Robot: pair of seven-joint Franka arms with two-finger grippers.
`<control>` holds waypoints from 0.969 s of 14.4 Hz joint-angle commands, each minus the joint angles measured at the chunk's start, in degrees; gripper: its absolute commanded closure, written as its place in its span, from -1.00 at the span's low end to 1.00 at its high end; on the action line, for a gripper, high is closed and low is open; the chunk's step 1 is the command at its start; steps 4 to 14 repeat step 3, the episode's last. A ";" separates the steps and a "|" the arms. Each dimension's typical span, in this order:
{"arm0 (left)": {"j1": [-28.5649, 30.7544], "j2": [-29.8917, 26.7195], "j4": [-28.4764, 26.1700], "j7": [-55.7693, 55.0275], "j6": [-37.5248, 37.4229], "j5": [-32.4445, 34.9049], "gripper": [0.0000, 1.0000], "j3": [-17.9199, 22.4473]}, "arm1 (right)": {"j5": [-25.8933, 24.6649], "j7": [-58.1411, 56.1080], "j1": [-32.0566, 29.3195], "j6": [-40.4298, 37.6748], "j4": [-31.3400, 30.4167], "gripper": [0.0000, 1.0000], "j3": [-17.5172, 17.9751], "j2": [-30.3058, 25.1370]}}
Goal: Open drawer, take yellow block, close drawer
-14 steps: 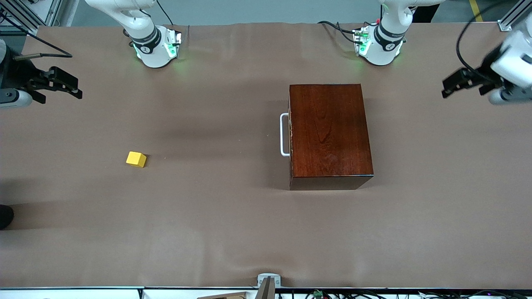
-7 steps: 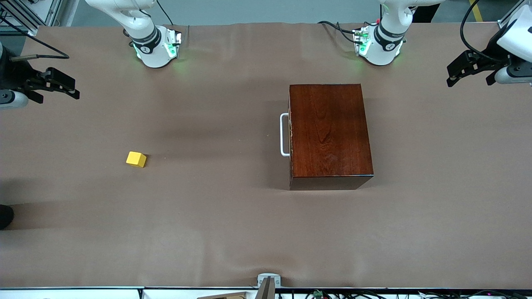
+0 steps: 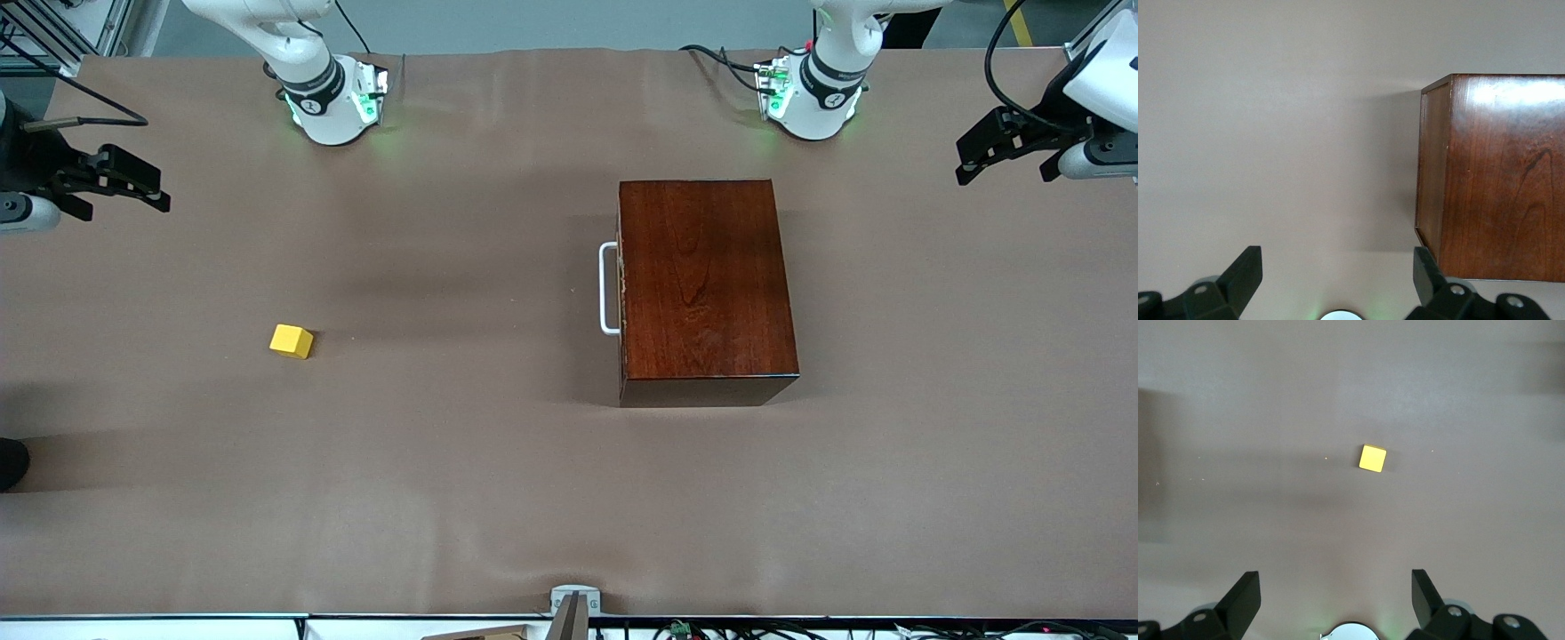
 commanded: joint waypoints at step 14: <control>0.54 0.55 1.57 0.39 -1.52 0.81 -1.00 -0.47 | 0.35 0.15 -1.24 -0.13 -1.20 -1.00 0.60 -1.25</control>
